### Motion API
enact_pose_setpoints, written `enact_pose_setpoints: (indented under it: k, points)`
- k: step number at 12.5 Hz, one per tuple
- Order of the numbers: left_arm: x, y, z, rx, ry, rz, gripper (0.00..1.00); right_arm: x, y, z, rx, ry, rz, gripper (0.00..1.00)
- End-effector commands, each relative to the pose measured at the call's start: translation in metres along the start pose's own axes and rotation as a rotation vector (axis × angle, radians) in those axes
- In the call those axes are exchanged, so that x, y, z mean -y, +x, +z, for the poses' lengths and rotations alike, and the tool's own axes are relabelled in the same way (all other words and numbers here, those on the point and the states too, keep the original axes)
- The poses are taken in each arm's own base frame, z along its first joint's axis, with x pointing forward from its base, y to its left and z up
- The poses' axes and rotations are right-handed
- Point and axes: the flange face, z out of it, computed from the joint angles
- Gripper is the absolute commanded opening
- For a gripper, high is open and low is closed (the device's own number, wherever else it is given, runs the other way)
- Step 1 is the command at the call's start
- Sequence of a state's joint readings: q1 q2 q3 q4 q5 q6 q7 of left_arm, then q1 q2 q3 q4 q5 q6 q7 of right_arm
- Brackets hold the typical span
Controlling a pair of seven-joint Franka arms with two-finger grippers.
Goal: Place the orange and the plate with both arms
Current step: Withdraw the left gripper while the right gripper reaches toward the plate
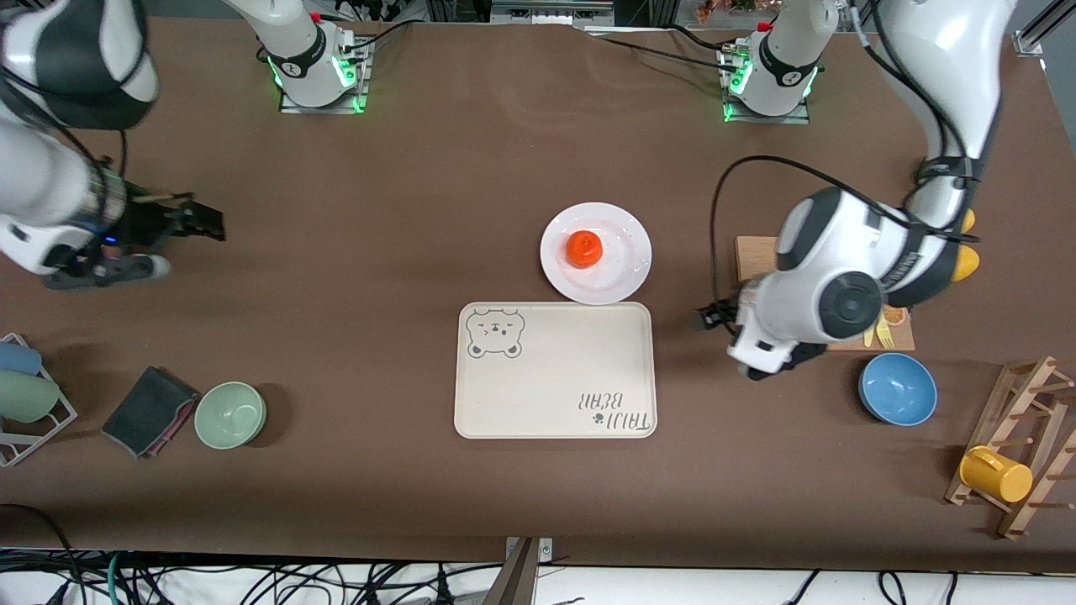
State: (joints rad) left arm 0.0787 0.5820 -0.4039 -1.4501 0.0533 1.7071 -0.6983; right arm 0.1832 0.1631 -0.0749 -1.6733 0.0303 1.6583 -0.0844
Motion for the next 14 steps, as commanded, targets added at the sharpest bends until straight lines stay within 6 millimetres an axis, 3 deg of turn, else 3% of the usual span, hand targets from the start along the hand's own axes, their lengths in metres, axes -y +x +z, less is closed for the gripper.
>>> enact_pose_setpoints:
  k: [1,5,7,9,10,12,13,14]
  points:
    - [0.046,0.022,-0.019,-0.028,0.056,0.077,1.0,0.04,0.016,0.004,-0.04,0.065,-0.01,1.0]
    - [0.107,0.049,-0.041,-0.046,0.03,0.096,1.0,0.107,0.03,0.031,-0.021,0.155,-0.036,1.0]
    - [0.133,0.056,-0.055,-0.061,0.016,0.153,1.0,0.127,0.04,0.049,-0.016,0.204,-0.013,1.0]
    - [0.163,0.054,-0.075,-0.053,0.016,0.203,1.0,0.142,0.05,0.076,0.037,0.342,0.047,1.0]
    - [0.166,0.049,-0.078,-0.034,0.026,0.277,1.0,0.146,0.057,0.091,0.059,0.403,0.073,1.0]
    - [0.185,0.037,-0.109,-0.067,0.043,0.347,1.0,0.173,0.067,0.118,0.085,0.635,0.165,1.0]
    - [0.199,0.028,-0.128,-0.098,0.05,0.312,1.0,0.176,0.072,0.14,0.088,0.711,0.216,1.0]
    - [0.2,0.014,-0.145,-0.119,0.015,0.289,1.0,0.179,0.077,0.16,0.086,0.766,0.249,1.0]
